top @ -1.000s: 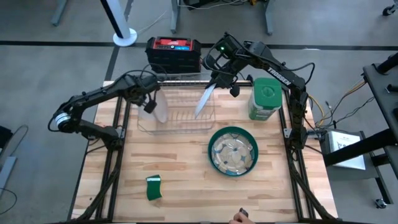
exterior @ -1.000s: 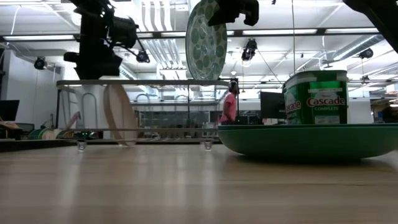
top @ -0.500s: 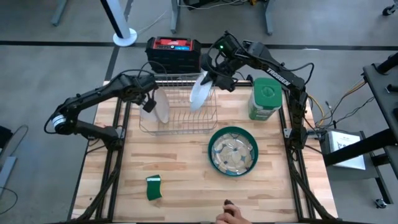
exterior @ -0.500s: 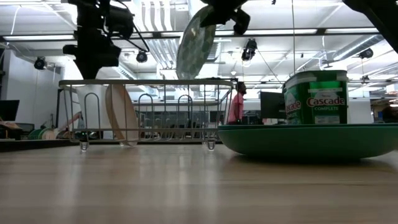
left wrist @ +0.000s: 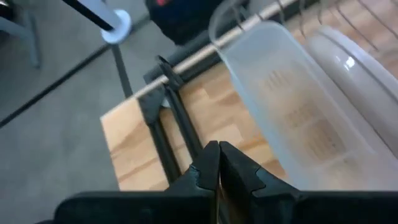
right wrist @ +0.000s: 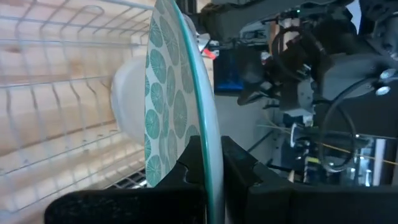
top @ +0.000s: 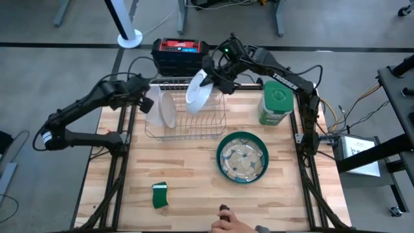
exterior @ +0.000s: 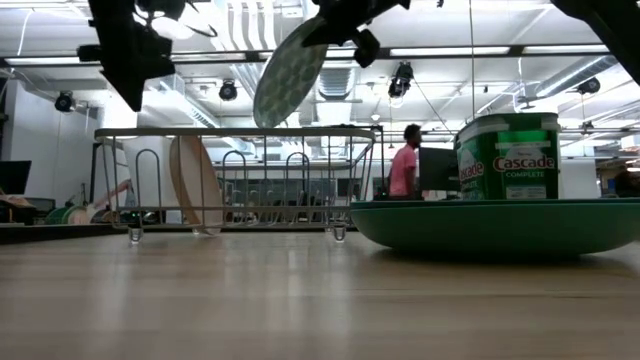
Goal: Sort dishes
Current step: Put the blue patterned plate on the dish rack
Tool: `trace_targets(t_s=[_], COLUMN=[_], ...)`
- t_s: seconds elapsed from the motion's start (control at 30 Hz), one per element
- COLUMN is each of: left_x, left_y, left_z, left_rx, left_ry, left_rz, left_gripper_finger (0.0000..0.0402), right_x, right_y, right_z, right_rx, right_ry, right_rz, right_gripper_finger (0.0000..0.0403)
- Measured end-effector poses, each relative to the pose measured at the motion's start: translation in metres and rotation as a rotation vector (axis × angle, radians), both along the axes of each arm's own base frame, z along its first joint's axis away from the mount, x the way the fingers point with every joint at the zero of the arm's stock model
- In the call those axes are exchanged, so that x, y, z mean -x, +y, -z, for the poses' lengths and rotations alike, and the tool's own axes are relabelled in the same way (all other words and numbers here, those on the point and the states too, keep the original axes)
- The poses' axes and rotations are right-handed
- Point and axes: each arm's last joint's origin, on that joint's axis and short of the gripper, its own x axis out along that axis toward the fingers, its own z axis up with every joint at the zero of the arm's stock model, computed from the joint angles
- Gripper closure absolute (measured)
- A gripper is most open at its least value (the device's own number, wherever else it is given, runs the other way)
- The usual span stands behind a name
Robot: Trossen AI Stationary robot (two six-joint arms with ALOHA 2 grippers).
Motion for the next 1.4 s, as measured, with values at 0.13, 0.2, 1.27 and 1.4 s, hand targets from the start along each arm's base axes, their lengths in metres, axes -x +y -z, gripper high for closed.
trace_targets(t_s=[0.13, 0.2, 1.27, 1.4], left_x=[0.008, 0.010, 0.014, 0.013], left_y=[-0.004, -0.005, -0.008, -0.007], left_z=[-0.007, -0.011, -0.019, -0.019], left_rx=[-0.065, -0.092, -0.163, -0.165], left_ry=[-0.021, -0.039, -0.072, -0.076], left_rz=[-0.004, 0.002, 0.041, 0.041], left_gripper_finger=[0.0401, 0.0401, 0.0401, 0.0401], right_x=[-0.005, -0.011, -0.062, -0.062], right_y=[-0.001, -0.001, -0.006, -0.005], right_z=[0.002, 0.005, 0.066, 0.075], right_rx=[0.007, -0.003, 0.106, 0.098], right_ry=[-0.040, -0.051, 0.025, 0.056], right_rz=[-0.018, -0.016, -0.050, -0.059], right_gripper_finger=[0.0398, 0.0398, 0.0398, 0.0398])
